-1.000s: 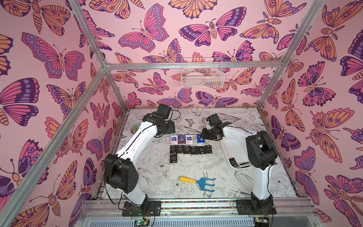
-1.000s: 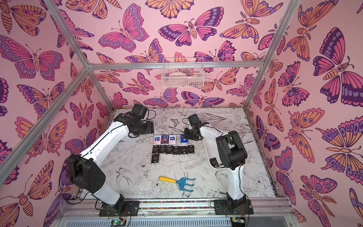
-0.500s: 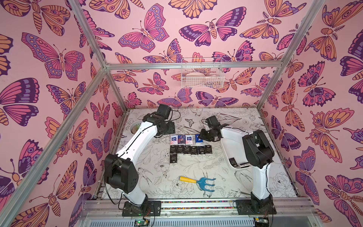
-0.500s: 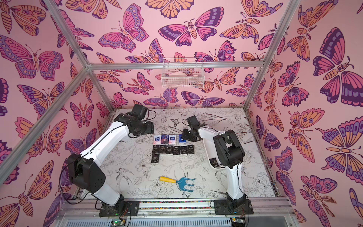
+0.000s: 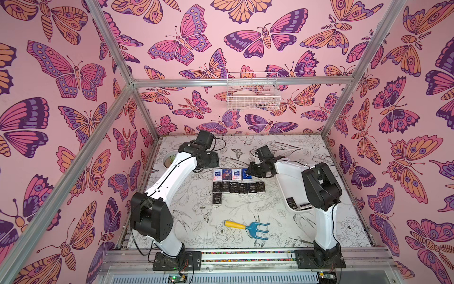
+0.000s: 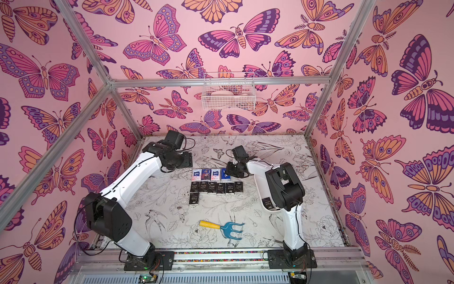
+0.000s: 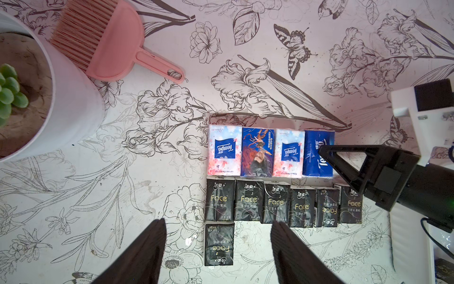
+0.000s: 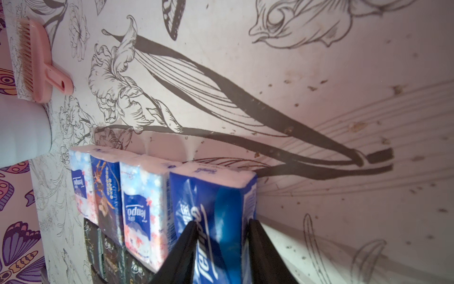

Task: Take the pocket tissues out of the storage box
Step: Move the pocket tissues to the center of the board.

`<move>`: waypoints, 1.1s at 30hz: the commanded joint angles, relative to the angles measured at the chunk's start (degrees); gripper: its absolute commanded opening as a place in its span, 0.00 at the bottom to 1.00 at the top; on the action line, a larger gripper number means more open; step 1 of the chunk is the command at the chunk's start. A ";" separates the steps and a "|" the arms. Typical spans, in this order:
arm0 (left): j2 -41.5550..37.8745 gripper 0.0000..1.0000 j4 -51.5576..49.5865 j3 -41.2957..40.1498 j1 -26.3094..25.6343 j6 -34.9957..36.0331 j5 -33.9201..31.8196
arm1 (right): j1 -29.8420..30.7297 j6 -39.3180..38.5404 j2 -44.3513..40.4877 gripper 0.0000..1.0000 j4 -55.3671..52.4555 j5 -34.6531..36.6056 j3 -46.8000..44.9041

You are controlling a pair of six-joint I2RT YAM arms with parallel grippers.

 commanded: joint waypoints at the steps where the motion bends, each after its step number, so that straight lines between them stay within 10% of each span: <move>1: -0.13 0.73 -1.24 0.02 0.23 -0.45 -0.44 | 0.77 1.21 1.33 0.37 0.09 -1.20 -0.48; 22: -0.02 0.73 -1.20 0.38 0.26 -0.36 -0.24 | -1.22 -1.18 -6.15 0.51 -3.75 2.37 -1.57; 33: 0.77 0.73 -1.26 1.02 -0.07 -0.36 0.21 | -7.61 -4.06 -23.94 0.54 -17.62 10.65 -11.25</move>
